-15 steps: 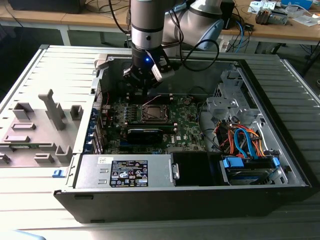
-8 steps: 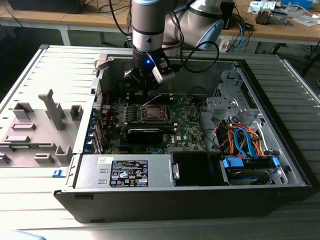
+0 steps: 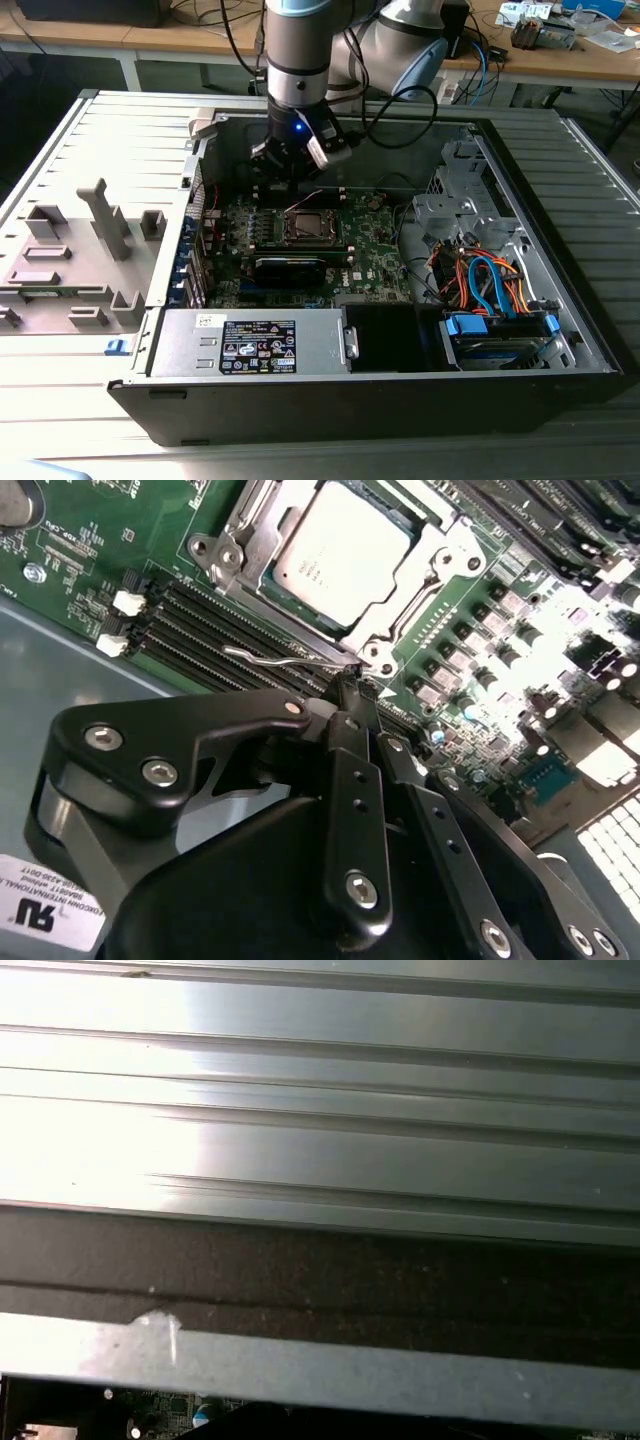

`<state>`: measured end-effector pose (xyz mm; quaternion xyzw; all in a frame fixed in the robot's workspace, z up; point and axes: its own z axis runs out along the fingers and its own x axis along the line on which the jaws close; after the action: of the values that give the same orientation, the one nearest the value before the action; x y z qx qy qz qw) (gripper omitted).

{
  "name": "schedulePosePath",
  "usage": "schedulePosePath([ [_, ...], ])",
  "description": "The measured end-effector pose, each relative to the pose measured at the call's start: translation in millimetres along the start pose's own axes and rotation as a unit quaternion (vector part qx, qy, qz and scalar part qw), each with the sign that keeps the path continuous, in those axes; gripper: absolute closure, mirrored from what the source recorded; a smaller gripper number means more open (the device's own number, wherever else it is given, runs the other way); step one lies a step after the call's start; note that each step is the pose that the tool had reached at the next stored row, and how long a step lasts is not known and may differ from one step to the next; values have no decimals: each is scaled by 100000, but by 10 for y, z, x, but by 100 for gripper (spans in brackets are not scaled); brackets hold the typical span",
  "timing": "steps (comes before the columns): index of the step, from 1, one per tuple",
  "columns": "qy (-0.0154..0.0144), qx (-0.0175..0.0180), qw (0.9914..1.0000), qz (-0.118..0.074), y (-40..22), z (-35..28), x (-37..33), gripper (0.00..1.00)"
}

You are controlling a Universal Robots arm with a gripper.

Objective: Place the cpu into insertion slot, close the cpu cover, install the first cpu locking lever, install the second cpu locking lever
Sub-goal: 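Install the first cpu locking lever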

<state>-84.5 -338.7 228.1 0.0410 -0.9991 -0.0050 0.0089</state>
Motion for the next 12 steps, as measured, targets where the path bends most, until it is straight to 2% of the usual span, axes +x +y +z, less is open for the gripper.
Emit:
schedulePosePath([
  [3, 15, 23, 99993, -1166, 8, 26, -2, 89],
  [12, 22, 49, 99993, -1180, 31, 82, -40, 89],
])
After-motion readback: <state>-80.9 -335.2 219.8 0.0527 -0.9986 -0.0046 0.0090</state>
